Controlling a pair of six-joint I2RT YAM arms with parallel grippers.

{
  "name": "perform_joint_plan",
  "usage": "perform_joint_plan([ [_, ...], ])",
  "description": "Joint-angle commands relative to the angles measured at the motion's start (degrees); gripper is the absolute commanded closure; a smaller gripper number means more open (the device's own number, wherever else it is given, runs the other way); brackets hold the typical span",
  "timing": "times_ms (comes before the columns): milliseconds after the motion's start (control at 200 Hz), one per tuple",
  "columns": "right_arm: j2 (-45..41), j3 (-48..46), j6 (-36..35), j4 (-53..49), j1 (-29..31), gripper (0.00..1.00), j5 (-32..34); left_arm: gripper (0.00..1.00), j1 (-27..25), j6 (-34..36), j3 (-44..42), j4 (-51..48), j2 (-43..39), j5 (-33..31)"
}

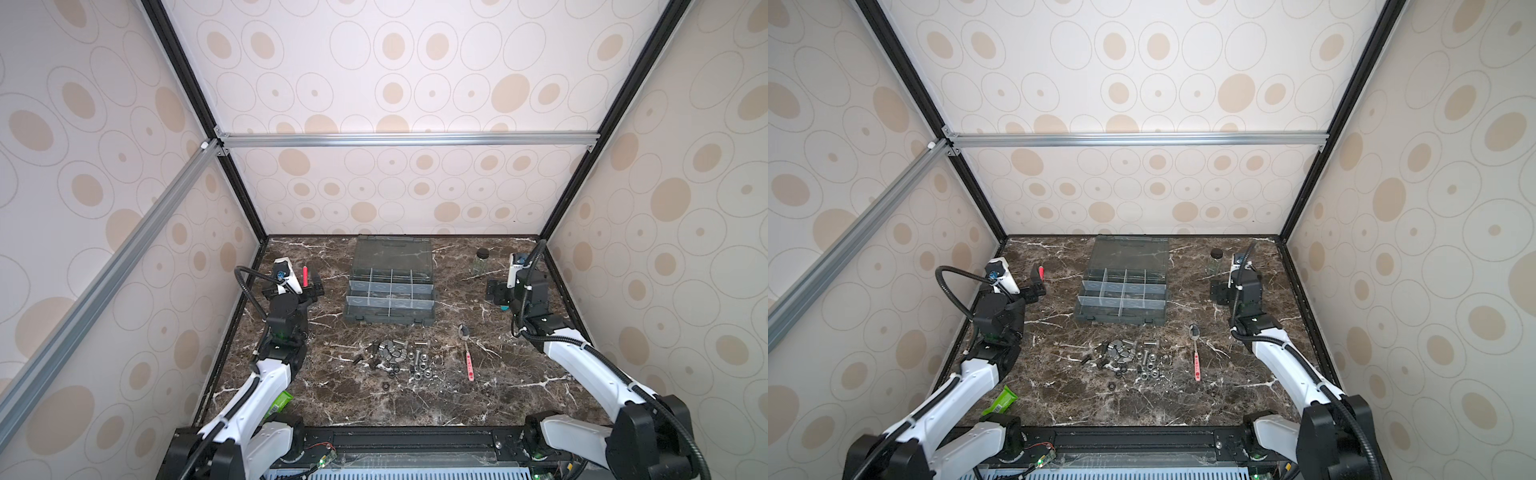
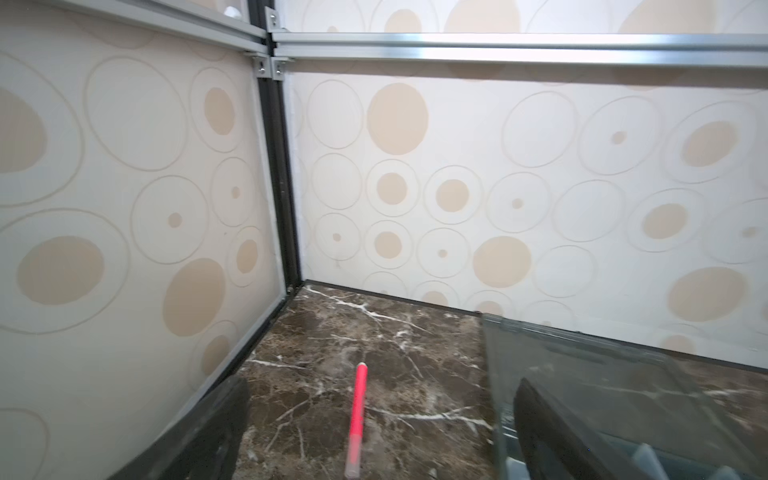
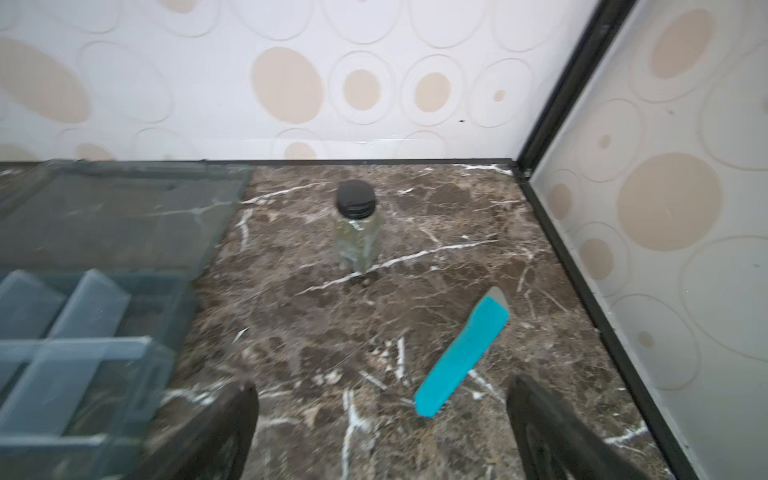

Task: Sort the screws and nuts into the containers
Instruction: 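Raise both arms and move both grippers over the bolt and nut pile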

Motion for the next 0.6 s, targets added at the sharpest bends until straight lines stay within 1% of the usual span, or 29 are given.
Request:
perform_joint_plan([
  [0,-3.1,0.6,6.6,-20.5,4.5,0.05,-6.8,0.01,-0.8,-6.9,1.7,-20.3,-5.0,7.9],
  [35,-4.7,-0.2,9.4,-21.1,6.4,0.05,-7.4,0.01,-1.3,-8.8,0.6,-22.0,-6.6,9.5],
  [85,-6.9,-1.9,12.5,-21.2,9.9,0.05,-5.5,0.01,-2.0,-11.3,-1.5,-24.0,-8.8,11.6],
  [170,-8.7,-3.4,16.1,-23.3,14.6,0.05,-4.2,0.06,-3.8,-14.9,-3.6,-28.6,-11.2,13.0],
  [300,-10.0,-4.6,20.5,-26.8,20.4,0.05,-3.1,0.14,-7.3,-19.7,-3.0,-36.4,-12.2,17.5],
  [385,-10.5,-6.1,23.9,-27.2,24.1,0.05,-1.1,0.17,-9.7,-19.8,-2.5,-40.5,-11.9,18.2],
  [475,-10.3,-6.9,26.8,-26.9,26.4,0.06,-1.8,0.18,-11.7,-19.6,-2.1,-43.9,-11.4,17.8],
  [595,-9.6,-7.1,30.1,-25.6,30.6,0.06,-0.1,0.20,-14.2,-19.7,-2.7,-44.5,-10.4,18.3],
])
